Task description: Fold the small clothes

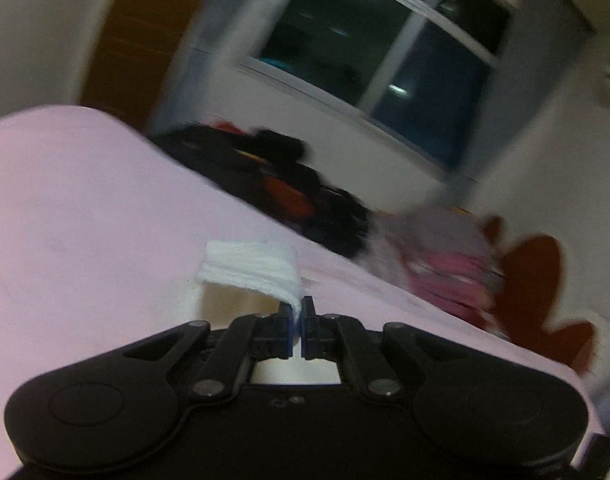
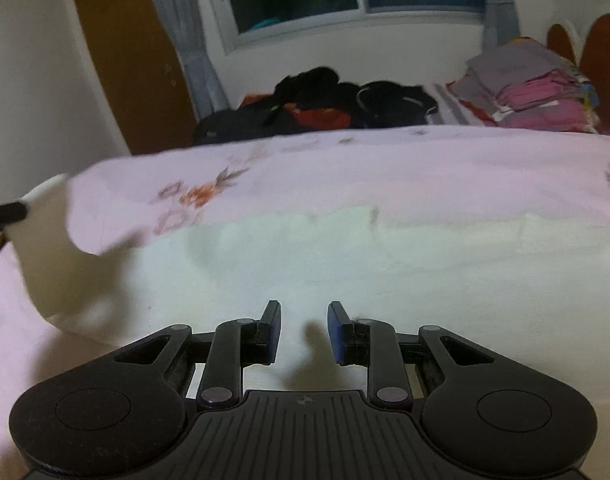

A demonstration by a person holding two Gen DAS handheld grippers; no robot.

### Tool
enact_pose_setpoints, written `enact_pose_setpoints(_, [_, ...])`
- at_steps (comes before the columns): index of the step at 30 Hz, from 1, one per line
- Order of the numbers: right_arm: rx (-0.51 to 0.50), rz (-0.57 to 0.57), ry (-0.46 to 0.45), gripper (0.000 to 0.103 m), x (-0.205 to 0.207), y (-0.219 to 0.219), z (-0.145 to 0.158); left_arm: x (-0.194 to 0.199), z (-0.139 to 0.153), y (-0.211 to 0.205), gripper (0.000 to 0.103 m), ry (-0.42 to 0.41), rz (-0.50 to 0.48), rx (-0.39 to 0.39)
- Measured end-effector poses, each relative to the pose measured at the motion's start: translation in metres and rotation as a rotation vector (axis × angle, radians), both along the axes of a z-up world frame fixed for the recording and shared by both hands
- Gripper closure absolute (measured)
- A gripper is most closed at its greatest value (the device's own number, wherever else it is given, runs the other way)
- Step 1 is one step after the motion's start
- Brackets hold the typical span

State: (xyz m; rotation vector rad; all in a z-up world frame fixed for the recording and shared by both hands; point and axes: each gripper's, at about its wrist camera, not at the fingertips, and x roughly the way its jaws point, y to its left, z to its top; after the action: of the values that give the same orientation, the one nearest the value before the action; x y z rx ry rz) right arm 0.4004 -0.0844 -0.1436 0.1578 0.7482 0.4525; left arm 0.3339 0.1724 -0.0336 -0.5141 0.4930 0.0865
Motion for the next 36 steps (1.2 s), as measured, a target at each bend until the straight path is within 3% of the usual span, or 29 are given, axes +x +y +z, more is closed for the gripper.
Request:
enact_pose_setpoints(5, [0.032,-0.11,0.018,0.077,-0.008,-0.057,0.009,0.036,-0.009,-0.096,0.1,0.019,-0.211,-0.037])
enact_pose_setpoints(11, [0.009,-0.189,0.038,0.076,-0.023,-0.11,0.006,0.063,-0.061,-0.179,0.099,0.142,-0.39,-0.013])
enact_pose_setpoints(13, [0.009,-0.209,0.037,0.047,-0.028,-0.123,0.006,0.052,-0.076,-0.194,0.096,0.186,-0.427,0.019])
enact_pose_setpoints(14, [0.01,-0.213,0.027,0.029,-0.033,-0.129,0.008,0.05,-0.082,-0.198,0.09,0.203,-0.443,0.023])
enact_pose_setpoints(15, [0.01,-0.208,0.013,0.029,-0.036,-0.133,0.009,0.047,-0.082,-0.2,0.08,0.21,-0.461,0.028])
enact_pose_setpoints(17, [0.012,-0.204,0.011,0.029,-0.038,-0.133,0.01,0.037,-0.077,-0.204,0.075,0.201,-0.486,0.055])
enact_pose_setpoints(19, [0.041,-0.197,0.017,0.029,-0.039,-0.133,0.011,0.03,-0.068,-0.2,0.063,0.179,-0.504,0.075])
enact_pose_setpoints(21, [0.039,-0.181,0.012,0.029,-0.038,-0.127,0.012,0.019,-0.058,-0.188,0.041,0.146,-0.471,0.128])
enact_pose_setpoints(23, [0.031,-0.152,0.009,0.029,-0.038,-0.118,0.01,0.007,-0.053,-0.173,0.039,0.132,-0.423,0.193])
enact_pose_setpoints(26, [0.064,-0.117,0.052,0.029,-0.032,-0.104,0.0,-0.001,-0.058,-0.151,0.039,0.18,-0.351,0.271])
enact_pose_setpoints(30, [0.046,-0.203,0.097,0.03,-0.021,-0.1,-0.011,-0.017,-0.076,-0.119,0.041,0.266,-0.257,0.301])
enact_pose_setpoints(31, [0.052,-0.208,0.118,0.034,-0.018,-0.101,-0.014,-0.021,-0.082,-0.115,0.041,0.289,-0.24,0.307])
enact_pose_setpoints(32, [0.057,-0.197,0.139,0.053,-0.014,-0.1,-0.017,-0.024,-0.086,-0.109,0.043,0.308,-0.23,0.307])
enact_pose_setpoints(33, [0.044,-0.188,0.143,0.06,-0.011,-0.095,-0.018,-0.026,-0.091,-0.106,0.044,0.326,-0.218,0.3])
enact_pose_setpoints(35, [-0.014,-0.169,0.124,0.064,-0.008,-0.084,-0.018,-0.026,-0.097,-0.102,0.044,0.351,-0.19,0.293])
enact_pose_setpoints(36, [-0.018,-0.164,0.124,0.076,-0.008,-0.082,-0.019,-0.025,-0.099,-0.102,0.044,0.355,-0.177,0.298])
